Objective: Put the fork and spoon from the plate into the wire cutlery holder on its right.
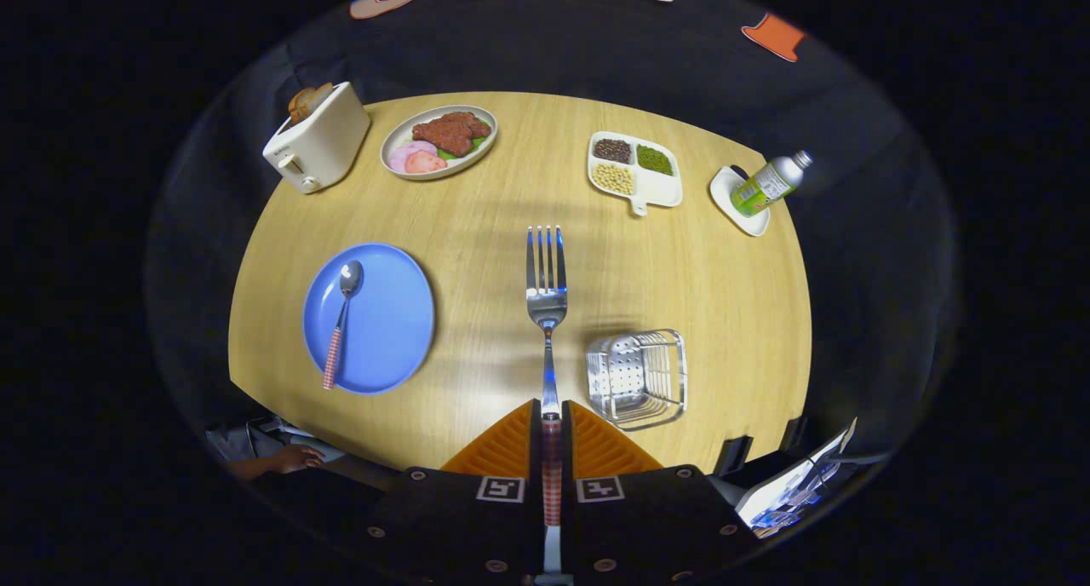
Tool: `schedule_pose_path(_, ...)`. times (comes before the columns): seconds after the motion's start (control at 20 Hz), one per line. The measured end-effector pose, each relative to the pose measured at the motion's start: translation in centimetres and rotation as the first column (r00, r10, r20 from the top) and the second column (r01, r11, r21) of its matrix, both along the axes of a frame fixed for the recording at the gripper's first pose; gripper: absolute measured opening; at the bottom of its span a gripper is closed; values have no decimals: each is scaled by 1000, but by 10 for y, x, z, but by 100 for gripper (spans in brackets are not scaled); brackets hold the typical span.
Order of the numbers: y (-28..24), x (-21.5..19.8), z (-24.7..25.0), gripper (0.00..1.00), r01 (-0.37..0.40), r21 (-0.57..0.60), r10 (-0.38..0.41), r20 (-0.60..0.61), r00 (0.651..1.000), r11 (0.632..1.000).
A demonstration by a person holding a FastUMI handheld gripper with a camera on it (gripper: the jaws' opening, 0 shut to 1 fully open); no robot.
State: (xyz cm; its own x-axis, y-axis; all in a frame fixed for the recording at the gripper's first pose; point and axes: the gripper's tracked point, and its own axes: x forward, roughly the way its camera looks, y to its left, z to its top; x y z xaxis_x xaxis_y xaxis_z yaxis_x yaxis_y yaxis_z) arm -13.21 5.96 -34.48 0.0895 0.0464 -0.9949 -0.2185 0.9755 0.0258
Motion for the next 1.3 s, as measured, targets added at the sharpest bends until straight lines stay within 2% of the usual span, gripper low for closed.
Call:
schedule_pose_path(0.2,-49,-16,-14,8,-60,-34,56,-102,993,998)
schedule_pose_path(0.4,-70,-27,-22,8,-168,-34,157,-222,962,985)
schedule_pose_path(0.6,-81,-39,-29,8,-283,3,265,-356,896,959)
schedule_pose_path(0.8,-97,-43,-41,8,-354,16,317,-486,815,935)
schedule_pose_path(1.15,-90,-22,-50,8,-400,32,329,-631,703,916)
schedule_pose_path(1.3,-86,-29,-54,8,-424,32,323,-699,638,905)
